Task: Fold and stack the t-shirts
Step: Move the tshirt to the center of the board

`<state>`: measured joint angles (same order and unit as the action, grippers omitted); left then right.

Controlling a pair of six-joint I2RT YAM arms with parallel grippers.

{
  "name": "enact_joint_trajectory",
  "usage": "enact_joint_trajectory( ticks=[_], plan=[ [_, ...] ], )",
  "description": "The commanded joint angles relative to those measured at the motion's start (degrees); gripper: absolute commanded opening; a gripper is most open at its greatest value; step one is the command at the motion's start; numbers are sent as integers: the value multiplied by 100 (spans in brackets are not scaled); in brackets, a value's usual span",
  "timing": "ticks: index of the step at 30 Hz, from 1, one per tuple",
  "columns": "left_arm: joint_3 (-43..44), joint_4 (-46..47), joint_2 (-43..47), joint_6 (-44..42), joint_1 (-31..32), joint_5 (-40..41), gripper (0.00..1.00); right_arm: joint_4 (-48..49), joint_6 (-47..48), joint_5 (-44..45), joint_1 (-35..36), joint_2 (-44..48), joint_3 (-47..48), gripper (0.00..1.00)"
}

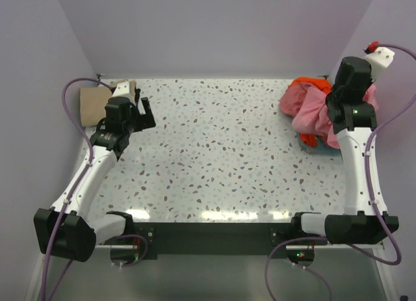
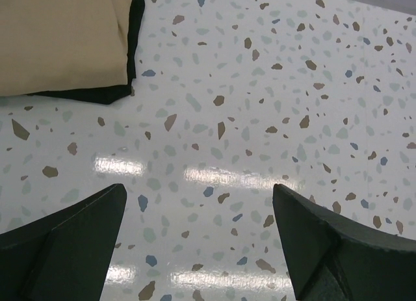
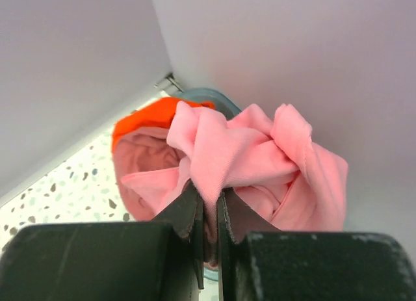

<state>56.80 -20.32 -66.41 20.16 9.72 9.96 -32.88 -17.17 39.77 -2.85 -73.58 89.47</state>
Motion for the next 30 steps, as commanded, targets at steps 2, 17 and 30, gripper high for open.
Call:
enact_joint_trajectory(
  ticks=[2, 17, 30],
  plan=[
    [323, 423, -82, -188, -31, -125, 100, 783, 1074, 382, 1109, 187, 746, 0],
    [403, 327, 119, -206, -31, -38, 100, 863, 1911, -521, 4038, -1422, 3217, 0],
    [33, 221, -187, -197, 276, 33, 100, -60, 65, -864, 3968, -1079, -533, 82]
  ],
)
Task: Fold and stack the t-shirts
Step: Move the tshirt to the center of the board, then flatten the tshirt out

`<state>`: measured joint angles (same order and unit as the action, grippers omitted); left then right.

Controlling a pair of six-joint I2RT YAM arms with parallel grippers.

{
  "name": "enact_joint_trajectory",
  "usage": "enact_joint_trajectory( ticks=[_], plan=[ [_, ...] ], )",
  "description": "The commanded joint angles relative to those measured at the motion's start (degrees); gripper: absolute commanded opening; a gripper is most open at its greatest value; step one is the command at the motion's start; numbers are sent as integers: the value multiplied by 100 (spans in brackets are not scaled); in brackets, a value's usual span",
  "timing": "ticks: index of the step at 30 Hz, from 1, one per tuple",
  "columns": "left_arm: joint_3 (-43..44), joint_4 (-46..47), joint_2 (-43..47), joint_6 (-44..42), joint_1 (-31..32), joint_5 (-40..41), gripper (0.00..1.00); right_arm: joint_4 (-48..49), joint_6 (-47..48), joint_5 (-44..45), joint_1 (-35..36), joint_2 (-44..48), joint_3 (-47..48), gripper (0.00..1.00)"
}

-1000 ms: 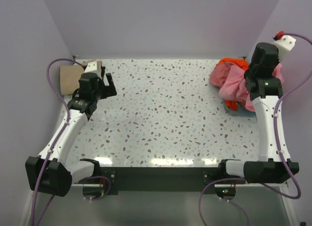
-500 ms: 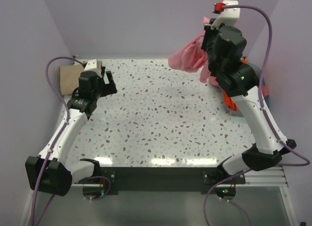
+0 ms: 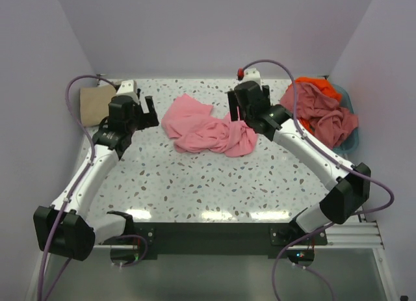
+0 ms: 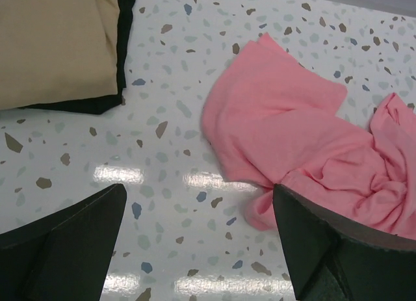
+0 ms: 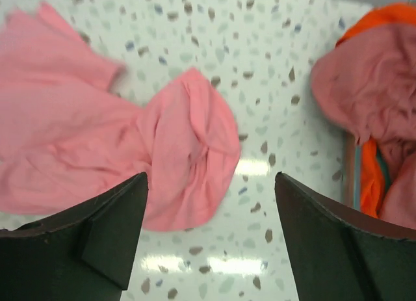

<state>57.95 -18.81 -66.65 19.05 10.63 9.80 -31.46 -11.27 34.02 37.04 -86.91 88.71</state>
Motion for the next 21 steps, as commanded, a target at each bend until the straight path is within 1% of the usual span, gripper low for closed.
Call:
enact_joint_trajectory(
  ticks=[1, 3, 5, 7, 11, 13, 15, 19, 21],
  plan=[
    [-82, 62, -251, -68, 350, 22, 100, -220, -587, -413, -21, 254, -581, 82],
    [-47, 105, -636, 2, 596, -109, 100, -212, -736, -791, -21, 210, -906, 83],
    [-30, 175, -822, 64, 694, -311, 99, -141, -824, -1230, -21, 114, -1109, 83],
    [-21, 272, -1103, 186, 694, -628, 98, -80, -938, -1476, -30, 0, -1171, 82],
    [-99, 334, -1552, 213, 738, -866, 97, 281, -1333, -2459, -223, -282, -1426, 79],
    [-179, 430, -1772, 222, 747, -945, 95, 316, -1273, -2549, -241, -422, -1365, 79],
    [-328, 649, -1895, 248, 747, -1199, 92, 334, -1255, -2706, -276, -484, -1286, 79],
    [-539, 1107, -2097, 283, 756, -1507, 87, 448, -1369, -2954, -346, -572, -1382, 78],
    [-592, 1291, -2316, 310, 756, -1682, 83, 457, -1431, -2954, -399, -625, -1435, 78]
  ],
)
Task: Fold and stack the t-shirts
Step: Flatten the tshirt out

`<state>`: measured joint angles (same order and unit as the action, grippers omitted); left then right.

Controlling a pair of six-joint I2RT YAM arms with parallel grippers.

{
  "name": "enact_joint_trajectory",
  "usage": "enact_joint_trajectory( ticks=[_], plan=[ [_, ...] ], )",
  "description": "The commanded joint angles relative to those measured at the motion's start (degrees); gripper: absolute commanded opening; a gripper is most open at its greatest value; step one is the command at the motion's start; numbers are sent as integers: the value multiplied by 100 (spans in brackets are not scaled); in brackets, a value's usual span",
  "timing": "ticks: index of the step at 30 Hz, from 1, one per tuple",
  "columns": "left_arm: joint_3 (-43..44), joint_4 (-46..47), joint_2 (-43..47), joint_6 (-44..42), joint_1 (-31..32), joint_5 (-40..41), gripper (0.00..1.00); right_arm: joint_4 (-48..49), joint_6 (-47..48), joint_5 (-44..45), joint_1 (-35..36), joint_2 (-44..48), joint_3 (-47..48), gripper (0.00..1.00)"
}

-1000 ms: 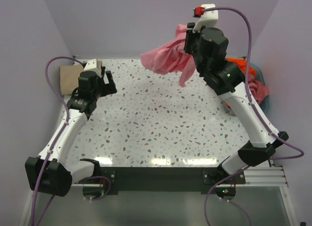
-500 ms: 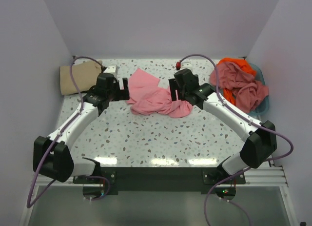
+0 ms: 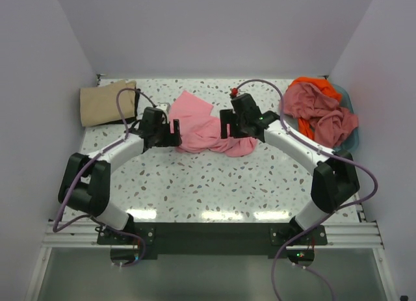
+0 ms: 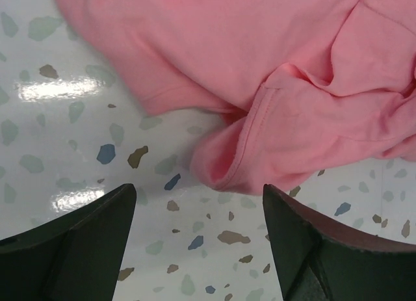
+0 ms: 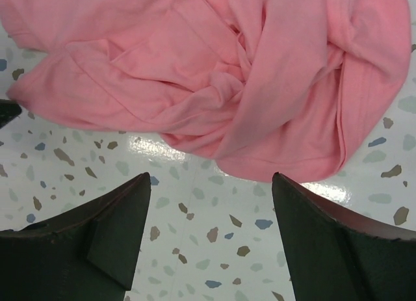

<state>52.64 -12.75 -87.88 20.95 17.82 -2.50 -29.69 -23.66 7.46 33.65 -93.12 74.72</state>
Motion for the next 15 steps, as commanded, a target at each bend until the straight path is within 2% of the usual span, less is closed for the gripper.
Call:
enact_joint_trajectory(
  ticks=[1, 5, 8, 9, 11, 15],
  plan=[
    [-52, 739, -273, 129, 37, -514, 82, 271, -218, -281, -173, -56, -36, 78],
    [-26, 950, -555, 190, 37, -751, 76, 411, -420, -342, -577, -171, -106, 78],
    [70, 968, -704, 181, 37, -909, 65, 491, -219, -228, -658, -477, 174, 77],
    [97, 907, -766, 155, 37, -927, 56, 447, -174, -228, -658, -601, 279, 76],
    [176, 845, -792, 129, 37, -936, 48, 394, -113, -219, -667, -951, 569, 75],
    [220, 696, -723, 67, 37, -884, 37, 394, -60, -158, -667, -1365, 868, 71]
  ],
)
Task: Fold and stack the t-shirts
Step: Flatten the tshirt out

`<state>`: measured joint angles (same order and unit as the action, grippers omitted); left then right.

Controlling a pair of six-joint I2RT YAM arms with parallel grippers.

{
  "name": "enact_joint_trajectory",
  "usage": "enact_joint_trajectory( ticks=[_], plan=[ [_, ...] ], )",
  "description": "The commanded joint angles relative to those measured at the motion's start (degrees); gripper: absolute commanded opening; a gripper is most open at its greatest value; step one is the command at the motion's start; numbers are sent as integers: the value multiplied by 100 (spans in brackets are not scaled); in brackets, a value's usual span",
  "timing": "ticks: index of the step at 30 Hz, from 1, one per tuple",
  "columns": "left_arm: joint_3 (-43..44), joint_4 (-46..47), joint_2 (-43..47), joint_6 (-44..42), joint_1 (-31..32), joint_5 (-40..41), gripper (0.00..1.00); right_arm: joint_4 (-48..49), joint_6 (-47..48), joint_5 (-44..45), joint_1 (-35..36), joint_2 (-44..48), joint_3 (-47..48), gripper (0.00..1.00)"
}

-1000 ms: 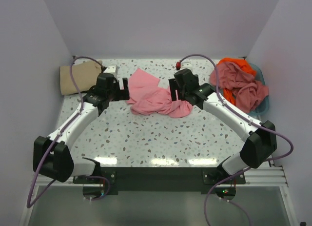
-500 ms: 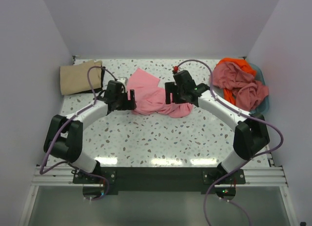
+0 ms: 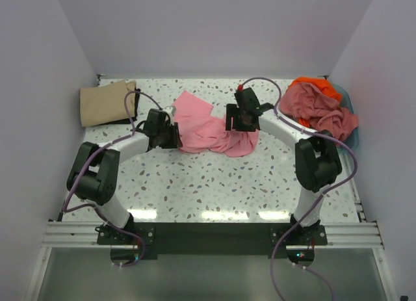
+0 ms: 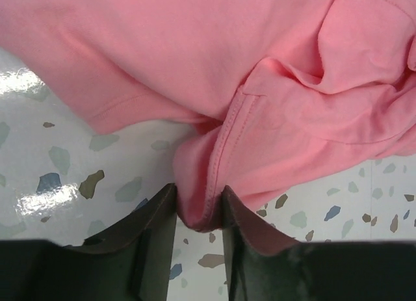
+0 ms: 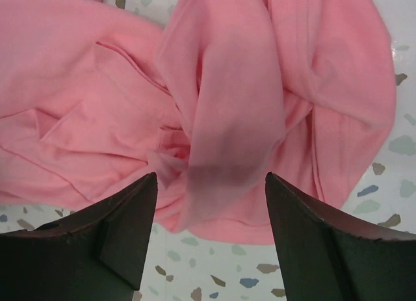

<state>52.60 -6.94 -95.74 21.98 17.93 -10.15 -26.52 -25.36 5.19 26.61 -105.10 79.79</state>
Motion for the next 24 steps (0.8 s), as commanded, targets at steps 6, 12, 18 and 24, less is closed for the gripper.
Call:
enact_joint_trajectory(
  ticks=[6, 12, 18, 24],
  plan=[
    [216, 88, 109, 17, 26, -171, 13, -204, 216, 490, 37, -616, 661, 59],
    [628, -341, 179, -70, 26, 214, 0, -406, 278, 693, -24, -793, 871, 8],
    [1849, -1045, 372, -536, 17, 970, 0, -713, 655, 948, -147, -82, 1196, 0],
    [2396, -1240, 995, -791, 17, 1718, 0, -1083, 1103, 696, -104, 1120, 952, 0]
  ],
)
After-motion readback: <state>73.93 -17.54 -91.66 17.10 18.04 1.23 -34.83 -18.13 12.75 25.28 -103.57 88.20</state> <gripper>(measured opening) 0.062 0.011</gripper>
